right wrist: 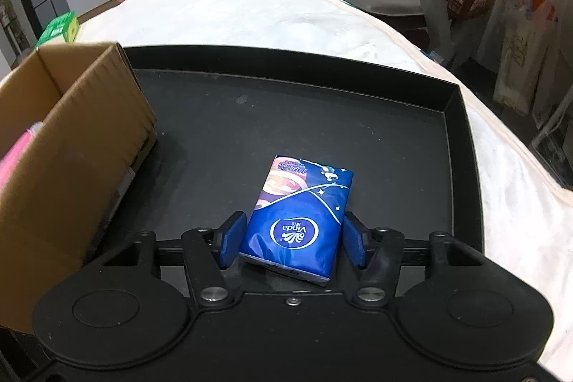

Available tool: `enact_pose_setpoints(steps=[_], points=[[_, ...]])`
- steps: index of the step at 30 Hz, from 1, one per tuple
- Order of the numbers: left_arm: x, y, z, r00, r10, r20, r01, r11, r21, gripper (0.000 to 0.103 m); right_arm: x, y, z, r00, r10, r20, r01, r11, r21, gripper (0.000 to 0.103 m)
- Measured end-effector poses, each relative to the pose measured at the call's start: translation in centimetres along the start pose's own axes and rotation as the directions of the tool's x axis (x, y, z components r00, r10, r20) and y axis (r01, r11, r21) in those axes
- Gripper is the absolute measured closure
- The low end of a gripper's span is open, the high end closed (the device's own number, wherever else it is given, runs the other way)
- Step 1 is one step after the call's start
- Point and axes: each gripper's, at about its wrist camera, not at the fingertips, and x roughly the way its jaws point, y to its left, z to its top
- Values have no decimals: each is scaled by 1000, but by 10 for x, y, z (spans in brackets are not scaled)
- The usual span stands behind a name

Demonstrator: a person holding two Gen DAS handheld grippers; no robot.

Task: Organize soft objects
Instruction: 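Grasp the blue tissue pack with the right gripper and lift it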

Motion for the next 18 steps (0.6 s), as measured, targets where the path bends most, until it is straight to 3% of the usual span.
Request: enact_pose_setpoints(steps=[11, 18], points=[[-10, 24, -14, 991, -103, 84, 110, 991, -75, 51, -34, 7, 3, 999, -26, 45, 26, 999, 20, 47], [-12, 40, -20, 972, -194, 129, 209, 971, -116, 51, -61, 14, 2, 997, -44, 70, 42, 998, 42, 47]])
